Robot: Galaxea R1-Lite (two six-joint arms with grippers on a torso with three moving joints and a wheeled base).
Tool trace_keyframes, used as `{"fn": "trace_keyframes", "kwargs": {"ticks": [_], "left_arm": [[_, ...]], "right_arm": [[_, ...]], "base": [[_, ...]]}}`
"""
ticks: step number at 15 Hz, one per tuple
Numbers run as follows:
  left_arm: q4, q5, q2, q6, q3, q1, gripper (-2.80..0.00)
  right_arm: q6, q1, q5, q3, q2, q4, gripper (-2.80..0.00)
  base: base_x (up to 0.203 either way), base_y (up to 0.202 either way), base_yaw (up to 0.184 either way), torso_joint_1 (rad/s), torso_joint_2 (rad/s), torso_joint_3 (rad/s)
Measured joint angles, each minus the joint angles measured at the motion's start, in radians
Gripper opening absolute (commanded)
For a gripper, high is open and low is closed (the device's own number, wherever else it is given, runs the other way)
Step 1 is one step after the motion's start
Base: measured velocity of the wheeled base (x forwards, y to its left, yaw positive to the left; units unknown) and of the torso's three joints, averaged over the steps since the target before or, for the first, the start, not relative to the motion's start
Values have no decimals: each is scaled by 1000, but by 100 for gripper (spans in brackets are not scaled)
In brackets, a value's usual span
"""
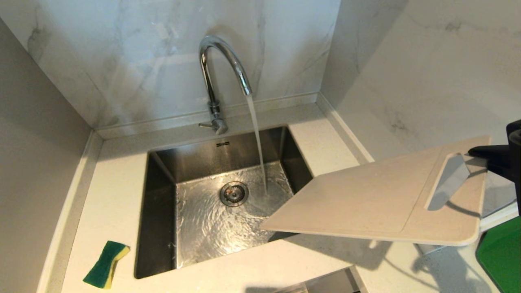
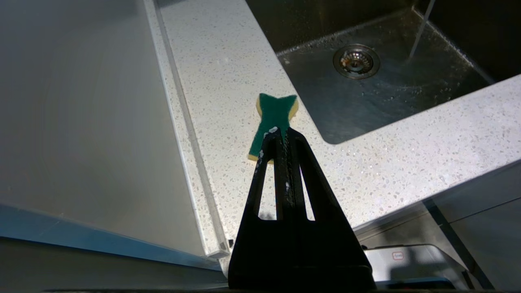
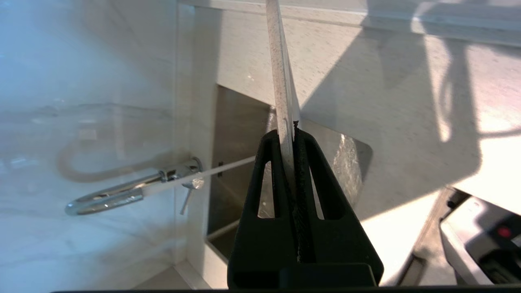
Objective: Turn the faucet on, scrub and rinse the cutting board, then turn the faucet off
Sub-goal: Put down the cutting board
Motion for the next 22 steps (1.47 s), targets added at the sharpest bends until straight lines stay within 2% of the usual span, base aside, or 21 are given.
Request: {"fn": "trace_keyframes", "kwargs": {"ticks": [9,15,19,22], "left_arm": [[0,0,0,0,0,0,-280],[0,0,0,-1,0,0,-280],[0,0,0,0,0,1,-280],[0,0,0,-1,0,0,-280]], "right_arm": [[1,-13,-6,135,-123,65,-280],[3,-23,5,296,-175,64,-280],[5,-24,70,361,-184,62,-280],[12,-41,76,405,-170,61,-280]], "base": [[0,0,0,0,0,0],[0,0,0,0,0,0],[0,0,0,0,0,0],[0,0,0,0,0,0]]}}
